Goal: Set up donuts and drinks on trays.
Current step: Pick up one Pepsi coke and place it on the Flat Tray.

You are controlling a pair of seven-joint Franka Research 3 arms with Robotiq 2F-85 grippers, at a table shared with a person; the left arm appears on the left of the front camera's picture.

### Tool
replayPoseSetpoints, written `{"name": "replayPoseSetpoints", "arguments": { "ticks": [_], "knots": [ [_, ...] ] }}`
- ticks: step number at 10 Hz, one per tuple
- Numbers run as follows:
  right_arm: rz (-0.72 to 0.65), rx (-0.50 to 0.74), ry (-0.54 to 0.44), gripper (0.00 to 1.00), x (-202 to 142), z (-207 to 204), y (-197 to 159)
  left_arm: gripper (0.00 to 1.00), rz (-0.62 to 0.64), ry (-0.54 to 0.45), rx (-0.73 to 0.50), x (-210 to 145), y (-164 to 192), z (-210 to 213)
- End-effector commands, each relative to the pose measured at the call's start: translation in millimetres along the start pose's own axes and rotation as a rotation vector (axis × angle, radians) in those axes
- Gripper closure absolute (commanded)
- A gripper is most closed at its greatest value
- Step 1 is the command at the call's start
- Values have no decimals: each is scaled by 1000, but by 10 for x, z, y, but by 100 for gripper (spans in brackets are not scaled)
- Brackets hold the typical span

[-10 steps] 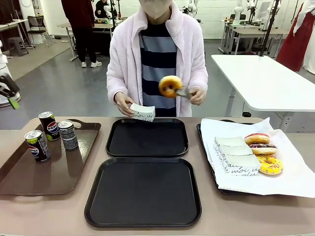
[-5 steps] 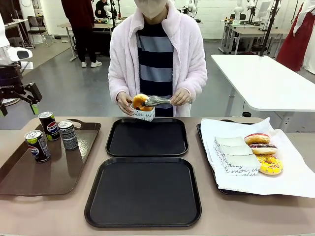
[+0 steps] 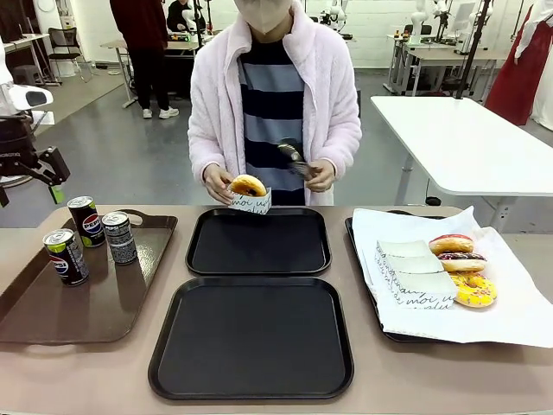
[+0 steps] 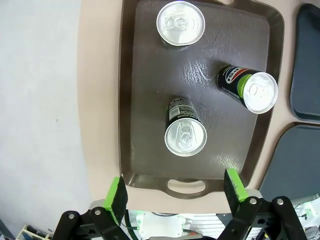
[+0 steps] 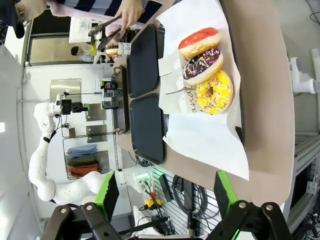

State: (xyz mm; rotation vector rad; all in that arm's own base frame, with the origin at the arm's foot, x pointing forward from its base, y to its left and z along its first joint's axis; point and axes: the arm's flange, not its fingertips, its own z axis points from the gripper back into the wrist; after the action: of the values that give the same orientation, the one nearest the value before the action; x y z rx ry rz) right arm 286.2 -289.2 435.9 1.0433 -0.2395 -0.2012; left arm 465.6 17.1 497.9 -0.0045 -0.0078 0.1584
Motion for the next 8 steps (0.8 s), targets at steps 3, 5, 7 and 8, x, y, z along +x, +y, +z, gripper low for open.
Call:
{"name": "replayPoseSetpoints", "arguments": {
  "ticks": [3,5,7,8],
  "knots": [
    [3,8,0,0,-5,9,-3,0,3,-153,63,-203,-136,-325],
    [3,8,0,0,-5,9,-3,0,-6,-150,94,-230,-202,-477],
    [3,8,0,0,-5,9,-3,0,-18,-156,92,-289,-264,-602],
    [3,8,0,0,-5,9,-3,0,-13,-171,73,-285,-254,-654]
  ]
}}
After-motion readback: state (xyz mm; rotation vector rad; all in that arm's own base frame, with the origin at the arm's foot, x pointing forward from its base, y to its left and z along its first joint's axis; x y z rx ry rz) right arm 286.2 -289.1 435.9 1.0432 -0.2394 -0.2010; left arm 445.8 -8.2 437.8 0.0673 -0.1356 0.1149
